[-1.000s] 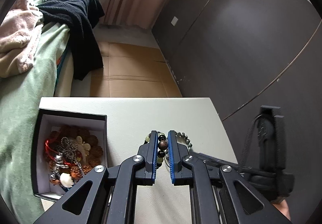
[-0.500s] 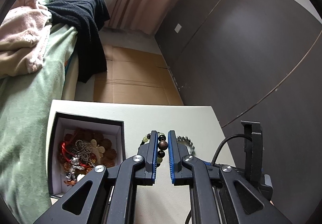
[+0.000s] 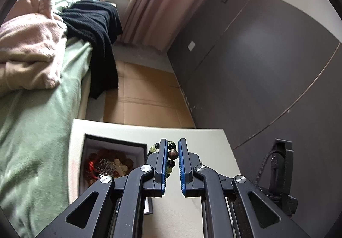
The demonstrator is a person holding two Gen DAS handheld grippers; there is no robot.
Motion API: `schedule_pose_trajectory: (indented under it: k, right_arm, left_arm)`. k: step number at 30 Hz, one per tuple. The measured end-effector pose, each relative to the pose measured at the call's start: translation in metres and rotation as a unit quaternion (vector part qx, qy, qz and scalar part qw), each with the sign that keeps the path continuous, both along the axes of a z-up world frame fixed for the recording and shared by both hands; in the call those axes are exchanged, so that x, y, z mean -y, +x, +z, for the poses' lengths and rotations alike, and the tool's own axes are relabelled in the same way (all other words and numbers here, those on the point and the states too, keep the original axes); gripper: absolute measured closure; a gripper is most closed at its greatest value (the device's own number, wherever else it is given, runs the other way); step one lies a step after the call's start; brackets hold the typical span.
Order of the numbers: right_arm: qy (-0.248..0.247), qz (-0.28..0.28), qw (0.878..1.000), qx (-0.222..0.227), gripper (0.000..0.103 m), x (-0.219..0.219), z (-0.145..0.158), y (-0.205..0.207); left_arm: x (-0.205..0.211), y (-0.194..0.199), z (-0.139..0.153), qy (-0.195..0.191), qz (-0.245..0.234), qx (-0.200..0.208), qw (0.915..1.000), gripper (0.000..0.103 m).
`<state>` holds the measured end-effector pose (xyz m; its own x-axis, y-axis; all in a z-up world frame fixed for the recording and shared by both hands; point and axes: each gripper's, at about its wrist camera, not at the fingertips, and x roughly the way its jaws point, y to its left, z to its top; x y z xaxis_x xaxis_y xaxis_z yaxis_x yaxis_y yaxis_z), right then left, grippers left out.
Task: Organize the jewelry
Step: 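Carry the beaded bracelet into the box with the left tool while the right tool grasps a silver ring, then lower the silver ring into the black box and open the right tool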
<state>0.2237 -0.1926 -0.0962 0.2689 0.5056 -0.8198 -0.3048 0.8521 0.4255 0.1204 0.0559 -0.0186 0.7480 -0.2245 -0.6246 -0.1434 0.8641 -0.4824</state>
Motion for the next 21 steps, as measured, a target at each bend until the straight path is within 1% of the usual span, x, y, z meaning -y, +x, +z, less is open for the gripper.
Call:
schedule_pose_trajectory:
  k: [5,10,12,15,16,17,18,20,21]
  right_arm:
    - [0.034,0.009,0.999,0.012,0.1,-0.003,0.015,-0.005]
    - [0.062,0.019,0.998,0.025,0.1,-0.015,0.027,-0.011]
    - [0.071,0.026,0.997,0.03,0.1,-0.021,0.031,-0.015]
    - [0.085,0.035,0.995,0.034,0.1,-0.03,0.036,-0.02]
    - [0.089,0.037,0.995,0.035,0.1,-0.033,0.037,-0.021]
    - [0.094,0.04,0.994,0.037,0.1,-0.036,0.038,-0.023]
    - [0.099,0.042,0.993,0.037,0.1,-0.039,0.039,-0.024]
    - [0.107,0.048,0.992,0.038,0.1,-0.044,0.041,-0.026]
    - [0.111,0.051,0.992,0.039,0.1,-0.048,0.042,-0.028]
  left_arm:
    - [-0.016,-0.01,0.007,0.005,0.02,0.003,0.9998,0.093]
    - [-0.029,-0.011,-0.001,0.014,0.032,-0.019,0.9992,0.093]
    - [-0.033,-0.009,-0.005,0.005,0.027,-0.021,0.9994,0.093]
    - [-0.04,-0.005,-0.013,-0.003,0.025,-0.042,0.9988,0.091]
    - [-0.043,-0.004,-0.014,-0.004,0.027,-0.045,0.9986,0.087]
    - [-0.046,-0.006,-0.015,-0.006,0.031,-0.044,0.9985,0.079]
    - [-0.049,-0.007,-0.014,-0.009,0.036,-0.043,0.9984,0.074]
    - [-0.054,-0.01,-0.012,-0.009,0.046,-0.037,0.9982,0.054]
    - [-0.057,-0.013,-0.01,-0.007,0.052,-0.031,0.9981,0.052]
